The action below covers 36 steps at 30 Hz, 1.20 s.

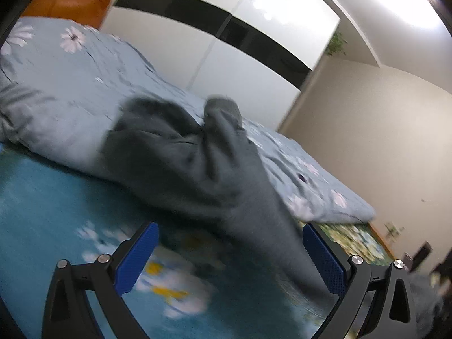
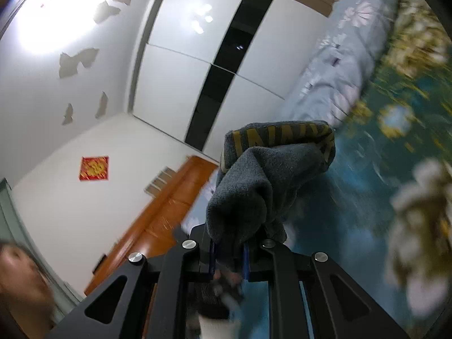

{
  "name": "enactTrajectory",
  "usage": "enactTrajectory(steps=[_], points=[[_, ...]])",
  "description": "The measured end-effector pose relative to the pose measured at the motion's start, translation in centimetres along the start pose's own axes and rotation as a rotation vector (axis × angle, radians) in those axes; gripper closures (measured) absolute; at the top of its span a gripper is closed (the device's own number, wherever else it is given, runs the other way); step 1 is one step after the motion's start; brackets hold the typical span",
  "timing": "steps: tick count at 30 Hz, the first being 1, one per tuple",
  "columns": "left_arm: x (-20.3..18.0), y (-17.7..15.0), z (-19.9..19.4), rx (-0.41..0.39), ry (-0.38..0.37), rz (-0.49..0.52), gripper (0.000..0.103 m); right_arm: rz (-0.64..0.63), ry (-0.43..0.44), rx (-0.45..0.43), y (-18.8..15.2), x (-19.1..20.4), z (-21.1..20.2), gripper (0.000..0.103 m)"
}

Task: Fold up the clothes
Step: 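Carry the sweatshirt with the right tool and lay it onto the teal blanket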

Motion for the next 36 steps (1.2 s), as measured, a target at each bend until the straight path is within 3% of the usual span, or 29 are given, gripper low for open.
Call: enactTrajectory(steps=[4,6,9,12,16,19,25,28,30,36], points=[[-2.6,-4.8,1.5,0.156,-0.094,-0.035,0.000,0.031,-0.058,0.041,-3.0,-2.6,-1.1,0.088],[-3.5,-7.5,1.5,0.219,-0.098,-0.044,0.000,0.041,-0.156,0.079,-5.1,-4.2,-1.2,0.088],[-4.1,-10.9,0.9,0.292,-0.090,-0.045,0.000,0.084,-0.231,0.103,-6.8,-5.8,-1.0,0.088],[-5.4,-14.2,-0.3,0.362,-0.117,-0.019,0.000,0.112,-0.258,0.088,-7.3,-6.8,-1.1,0.088],[-6.3,-18.0,-1.1,0.453,-0.136,-0.009,0.000,0.134,-0.221,0.135,-9.6,-6.1,-0.9,0.088],[-6.0,-19.0,-1.8,0.472,-0.132,-0.023,0.000,0.128,-0.178,0.206,-11.4,-5.6,0.4,0.088],[-5.8,-19.4,-3.5,0.476,-0.105,-0.016,0.000,0.031,-0.314,0.242,-11.8,-5.4,-0.1,0.080],[-5.6,-19.8,-3.7,0.479,-0.096,-0.016,0.000,-0.037,-0.386,0.246,-11.6,-4.7,-1.7,0.068],[-5.8,-20.0,-3.7,0.483,-0.087,-0.018,0.000,-0.061,-0.412,0.205,-11.0,-4.3,-3.7,0.063],[-7.4,-21.3,-3.9,0.514,-0.111,-0.024,0.001,-0.013,-0.456,0.032,-8.8,-5.0,-10.0,0.061]])
Point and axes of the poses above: each gripper's, at about its wrist camera, not at the fingertips, and z roughly the way its jaws point, x to its left, y to its top, the point moved 7 cm from there along z, roughly the way its jaws point, and after that the axes turned 7 degrees about x, right-handed, at the moved point
